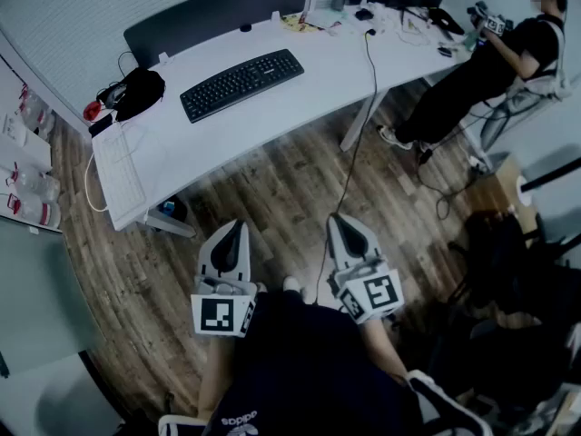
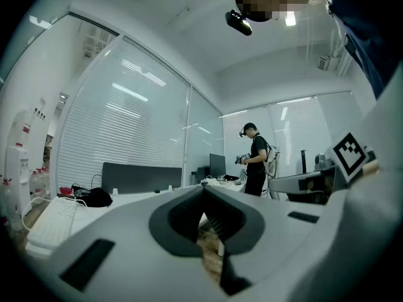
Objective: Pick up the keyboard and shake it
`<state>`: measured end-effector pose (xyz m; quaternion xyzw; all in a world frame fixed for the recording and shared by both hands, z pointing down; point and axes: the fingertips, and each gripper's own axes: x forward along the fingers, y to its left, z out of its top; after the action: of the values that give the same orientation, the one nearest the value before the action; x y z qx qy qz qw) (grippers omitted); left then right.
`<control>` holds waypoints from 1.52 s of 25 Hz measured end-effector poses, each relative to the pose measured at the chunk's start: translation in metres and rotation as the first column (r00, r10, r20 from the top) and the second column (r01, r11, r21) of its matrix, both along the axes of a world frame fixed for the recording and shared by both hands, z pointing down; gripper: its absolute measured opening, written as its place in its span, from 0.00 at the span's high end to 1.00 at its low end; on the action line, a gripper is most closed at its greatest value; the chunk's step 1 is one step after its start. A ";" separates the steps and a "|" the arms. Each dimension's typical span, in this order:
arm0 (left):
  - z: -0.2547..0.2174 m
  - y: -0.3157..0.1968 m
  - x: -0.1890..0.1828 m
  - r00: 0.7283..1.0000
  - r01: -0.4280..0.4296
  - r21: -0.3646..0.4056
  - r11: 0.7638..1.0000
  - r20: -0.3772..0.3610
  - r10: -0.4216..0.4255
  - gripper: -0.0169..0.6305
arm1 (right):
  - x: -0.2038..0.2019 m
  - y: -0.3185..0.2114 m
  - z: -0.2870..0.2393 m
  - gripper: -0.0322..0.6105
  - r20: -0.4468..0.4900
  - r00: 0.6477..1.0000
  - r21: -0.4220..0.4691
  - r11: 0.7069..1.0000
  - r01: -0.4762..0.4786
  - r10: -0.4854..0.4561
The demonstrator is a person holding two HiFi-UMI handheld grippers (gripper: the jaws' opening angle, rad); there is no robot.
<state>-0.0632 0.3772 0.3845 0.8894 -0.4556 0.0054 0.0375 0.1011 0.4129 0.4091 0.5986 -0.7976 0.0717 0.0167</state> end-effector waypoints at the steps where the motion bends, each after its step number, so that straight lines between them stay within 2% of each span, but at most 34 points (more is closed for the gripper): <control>1: 0.000 0.000 0.002 1.000 -0.001 0.000 1.000 0.000 0.001 0.97 | 0.001 0.000 0.000 0.95 0.002 1.000 -0.002 1.000 -0.001 0.001; 8: -0.001 0.001 0.014 1.000 0.002 0.003 1.000 -0.005 -0.002 0.97 | 0.012 -0.001 0.002 0.95 0.007 1.000 -0.002 1.000 0.014 -0.014; 11: 0.003 0.002 0.021 1.000 -0.010 0.007 1.000 0.027 0.010 0.97 | 0.019 -0.002 0.001 0.95 0.010 1.000 0.002 1.000 0.020 -0.020; 15: 0.005 0.003 0.031 0.999 -0.008 0.010 1.000 0.031 0.007 0.97 | 0.029 -0.002 0.000 0.95 0.026 0.999 0.016 0.999 0.034 -0.035; 23: 0.001 -0.002 0.045 1.000 0.005 0.021 1.000 -0.007 -0.005 0.97 | 0.039 -0.006 -0.003 0.95 0.063 0.996 0.041 0.997 0.058 -0.060; 26: 0.008 -0.008 0.045 1.000 -0.007 0.015 1.000 0.018 0.007 0.97 | 0.041 -0.012 0.000 0.95 0.067 0.996 0.042 0.998 0.052 -0.055; 29: 0.013 -0.023 0.042 0.999 -0.017 -0.003 1.000 0.028 0.017 0.97 | 0.038 -0.027 0.001 0.95 0.079 0.995 0.038 0.997 0.061 -0.064; 32: 0.015 -0.047 0.039 1.000 -0.025 -0.025 0.999 0.002 0.025 0.97 | 0.033 -0.049 0.003 0.95 0.079 0.995 0.039 0.997 0.064 -0.067; 35: 0.011 -0.082 0.034 1.000 -0.029 -0.016 0.999 -0.012 0.029 0.97 | 0.027 -0.080 0.004 0.95 0.055 0.996 0.039 0.997 0.065 -0.067; 38: 0.006 -0.120 0.026 0.999 -0.038 0.008 0.999 0.008 0.038 0.97 | 0.019 -0.114 -0.003 0.95 0.051 0.997 0.043 0.997 0.062 -0.064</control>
<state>-0.0370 0.2575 0.3906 0.8980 -0.4387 0.0079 0.0321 0.1202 0.2986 0.4062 0.5714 -0.8175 0.0701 -0.0144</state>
